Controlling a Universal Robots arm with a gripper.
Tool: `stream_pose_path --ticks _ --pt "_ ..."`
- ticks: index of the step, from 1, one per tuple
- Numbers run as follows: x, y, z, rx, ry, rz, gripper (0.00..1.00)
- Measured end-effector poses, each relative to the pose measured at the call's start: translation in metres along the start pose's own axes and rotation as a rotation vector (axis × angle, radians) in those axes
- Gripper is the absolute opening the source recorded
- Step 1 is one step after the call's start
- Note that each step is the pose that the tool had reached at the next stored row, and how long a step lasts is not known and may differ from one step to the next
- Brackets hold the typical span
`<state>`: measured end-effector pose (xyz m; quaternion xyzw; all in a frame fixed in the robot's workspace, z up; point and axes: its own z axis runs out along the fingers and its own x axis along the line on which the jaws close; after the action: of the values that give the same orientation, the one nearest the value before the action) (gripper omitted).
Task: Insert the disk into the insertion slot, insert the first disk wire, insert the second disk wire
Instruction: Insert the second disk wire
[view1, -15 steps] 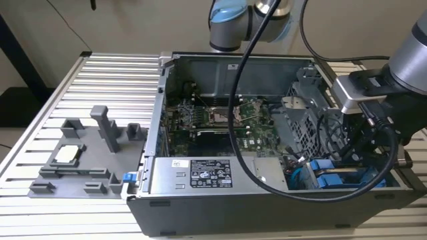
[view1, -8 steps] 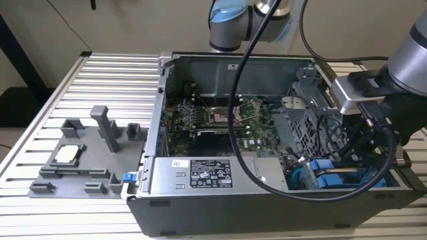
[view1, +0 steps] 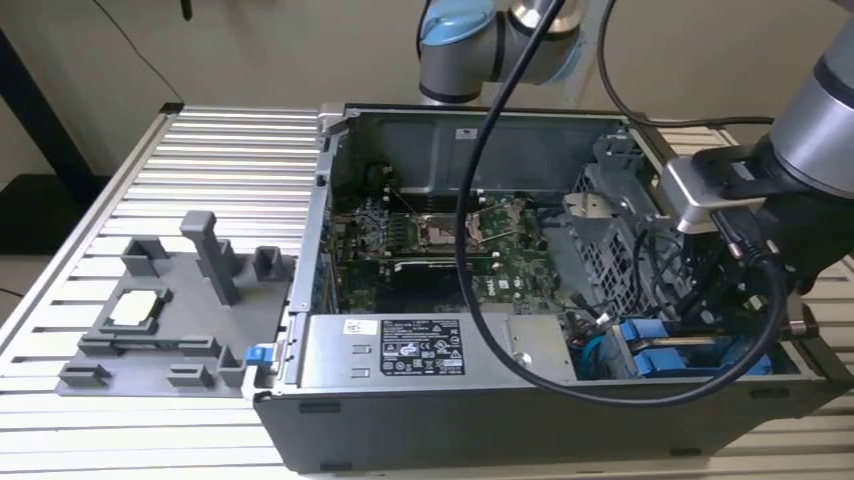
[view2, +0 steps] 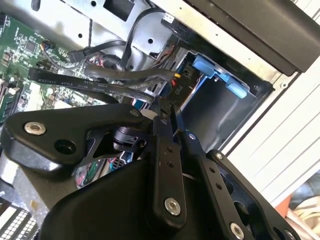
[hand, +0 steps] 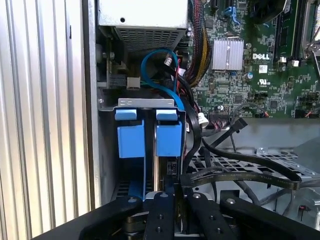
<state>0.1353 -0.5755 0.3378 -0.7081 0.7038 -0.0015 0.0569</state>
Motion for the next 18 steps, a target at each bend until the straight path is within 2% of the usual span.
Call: stream_pose_path --ticks 3,8,10,11,12,16,18 --pt "0.0001 0.0002 0.0030 0.0003 0.0007 0.000 0.16" --pt "0.0002 0.0003 0.0035 0.0004 0.0000 0.000 0.16" --pt "0.0003 0.0003 0.0038 0.0004 -0.0004 0.000 0.18" --pt "0.0002 0.0003 0.0038 0.0004 -0.0003 0.000 0.24" --pt "0.0002 0.0003 0.0036 0.0004 0.0000 0.000 0.24" --pt "-0.0004 -0.0005 -0.0055 -0.0005 0.0005 0.000 0.24" --pt "-0.0003 -0.0005 -0.0056 -0.0006 0.0002 0.000 0.24"
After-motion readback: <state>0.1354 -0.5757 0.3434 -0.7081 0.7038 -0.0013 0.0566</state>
